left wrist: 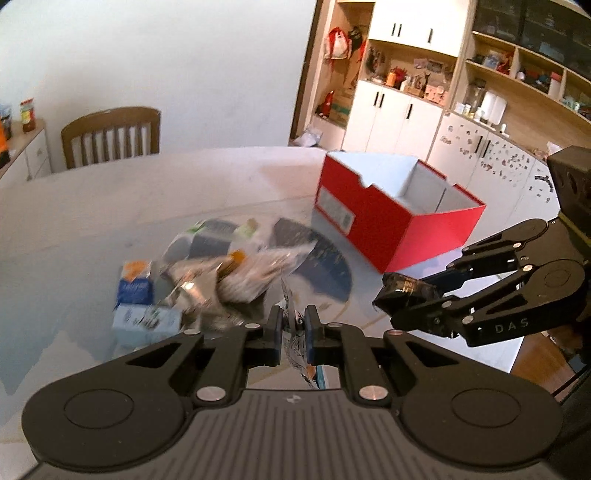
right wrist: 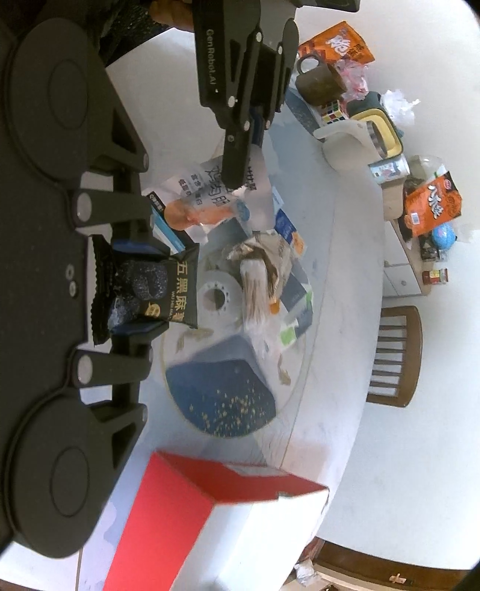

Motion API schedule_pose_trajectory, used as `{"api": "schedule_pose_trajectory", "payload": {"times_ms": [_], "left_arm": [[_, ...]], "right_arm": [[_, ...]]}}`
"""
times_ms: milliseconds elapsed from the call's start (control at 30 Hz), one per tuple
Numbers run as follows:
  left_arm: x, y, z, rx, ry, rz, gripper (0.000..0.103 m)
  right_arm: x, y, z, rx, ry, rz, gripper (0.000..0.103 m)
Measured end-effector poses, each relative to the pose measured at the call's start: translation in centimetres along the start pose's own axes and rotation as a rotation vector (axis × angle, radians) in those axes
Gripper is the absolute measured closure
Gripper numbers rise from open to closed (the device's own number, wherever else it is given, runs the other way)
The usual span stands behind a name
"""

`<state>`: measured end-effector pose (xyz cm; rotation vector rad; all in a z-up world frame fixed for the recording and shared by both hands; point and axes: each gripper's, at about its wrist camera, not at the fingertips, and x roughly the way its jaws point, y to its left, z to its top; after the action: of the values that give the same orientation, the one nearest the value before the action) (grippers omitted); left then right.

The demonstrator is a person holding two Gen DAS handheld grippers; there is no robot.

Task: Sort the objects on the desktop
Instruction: 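Lift both held packages and carry them over the red box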

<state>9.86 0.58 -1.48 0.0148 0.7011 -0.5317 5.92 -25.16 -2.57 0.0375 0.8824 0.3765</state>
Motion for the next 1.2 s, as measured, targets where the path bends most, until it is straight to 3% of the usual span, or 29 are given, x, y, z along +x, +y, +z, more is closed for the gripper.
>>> {"api": "schedule_pose_trajectory", "payload": {"times_ms": [533, 1200], "left_arm": [[3.0, -5.6, 4.4, 0.068, -0.029, -0.049, 0.093], [7.4, -11.8, 12.9, 0.156, -0.107, -0.121, 0.093]], "right_arm": [[-3.9, -6.8, -0.2, 0.029, -0.041, -0.076, 0.07], [-6.5, -16.7, 1.7, 0.022, -0.095, -0.196, 0.07]]}}
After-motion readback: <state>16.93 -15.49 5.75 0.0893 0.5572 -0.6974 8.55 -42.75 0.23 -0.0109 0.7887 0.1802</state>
